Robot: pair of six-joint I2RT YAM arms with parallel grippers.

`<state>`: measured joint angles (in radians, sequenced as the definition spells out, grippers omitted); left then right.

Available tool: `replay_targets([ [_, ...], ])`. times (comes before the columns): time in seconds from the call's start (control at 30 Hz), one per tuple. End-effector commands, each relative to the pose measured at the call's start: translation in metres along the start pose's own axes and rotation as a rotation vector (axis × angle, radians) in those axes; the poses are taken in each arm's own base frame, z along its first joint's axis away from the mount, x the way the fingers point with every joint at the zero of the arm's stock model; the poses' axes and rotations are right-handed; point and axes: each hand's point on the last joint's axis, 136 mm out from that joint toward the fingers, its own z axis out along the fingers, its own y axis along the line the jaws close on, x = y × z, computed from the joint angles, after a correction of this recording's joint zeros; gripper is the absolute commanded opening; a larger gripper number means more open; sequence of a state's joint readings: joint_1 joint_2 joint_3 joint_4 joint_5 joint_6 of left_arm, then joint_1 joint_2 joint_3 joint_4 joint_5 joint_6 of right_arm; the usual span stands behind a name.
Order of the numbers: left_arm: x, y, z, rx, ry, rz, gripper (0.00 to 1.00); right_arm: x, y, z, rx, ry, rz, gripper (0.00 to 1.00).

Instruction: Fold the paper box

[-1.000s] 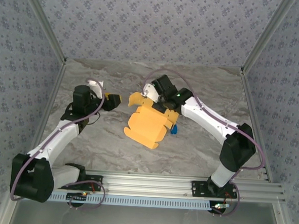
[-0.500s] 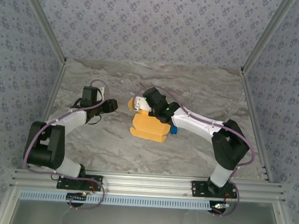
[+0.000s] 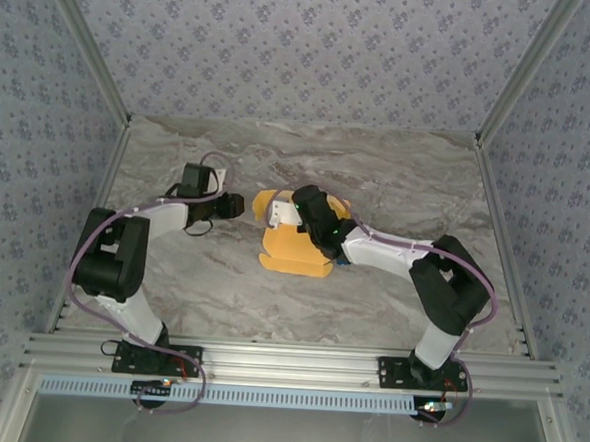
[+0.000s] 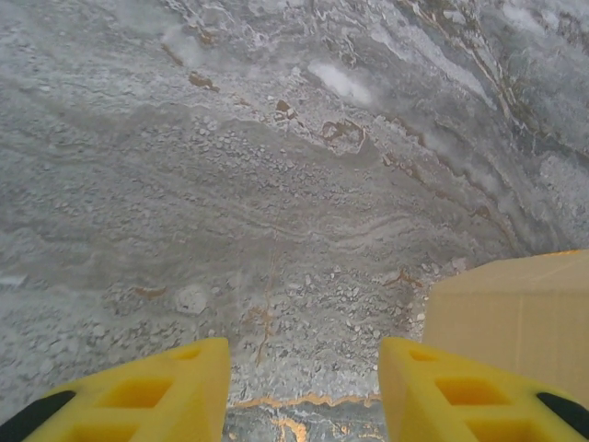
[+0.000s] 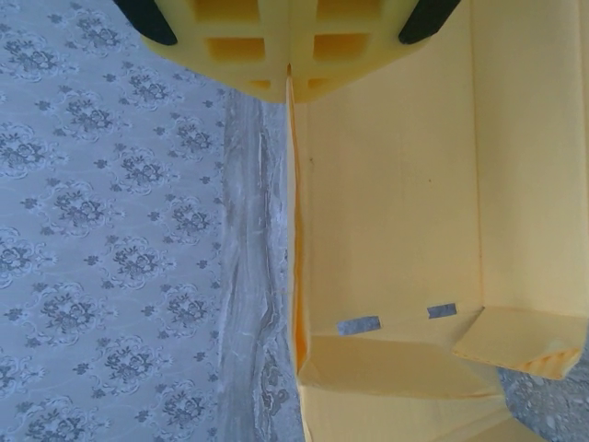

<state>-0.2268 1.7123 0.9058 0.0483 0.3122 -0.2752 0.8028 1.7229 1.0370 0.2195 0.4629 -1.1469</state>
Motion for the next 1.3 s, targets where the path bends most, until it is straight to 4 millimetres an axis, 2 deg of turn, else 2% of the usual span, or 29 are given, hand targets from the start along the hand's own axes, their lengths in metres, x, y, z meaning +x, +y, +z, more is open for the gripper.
replay_targets([
  [0.0,-0.007,-0.022,0.005,0.067,-0.001,0.088,0.45,0.000,-0.013,0.000,0.063,-0.021,-0.008,0.00],
  [0.17,-0.005,-0.027,0.014,0.079,0.009,0.125,0.44,0.004,-0.010,0.002,0.075,-0.029,-0.005,0.00],
  [0.37,-0.006,-0.032,0.020,0.107,0.013,0.137,0.43,0.008,0.002,0.005,0.057,-0.026,-0.003,0.00],
  [0.63,-0.008,-0.017,0.017,0.033,0.013,0.117,0.43,-0.002,0.001,0.005,0.065,-0.039,0.111,0.00],
  [0.8,-0.015,0.002,0.009,-0.006,-0.005,0.056,0.42,-0.009,-0.006,0.004,0.069,-0.039,0.204,0.00],
  [1.1,-0.024,0.019,0.001,-0.034,-0.022,0.038,0.42,-0.007,0.003,0.009,0.062,-0.030,0.151,0.00],
  [1.17,-0.024,0.017,0.003,-0.021,-0.007,0.047,0.42,-0.007,0.002,0.009,0.064,-0.032,0.148,0.00],
  [1.27,-0.020,0.003,0.009,0.051,0.016,0.063,0.42,-0.008,0.005,0.011,0.057,-0.028,0.142,0.00],
])
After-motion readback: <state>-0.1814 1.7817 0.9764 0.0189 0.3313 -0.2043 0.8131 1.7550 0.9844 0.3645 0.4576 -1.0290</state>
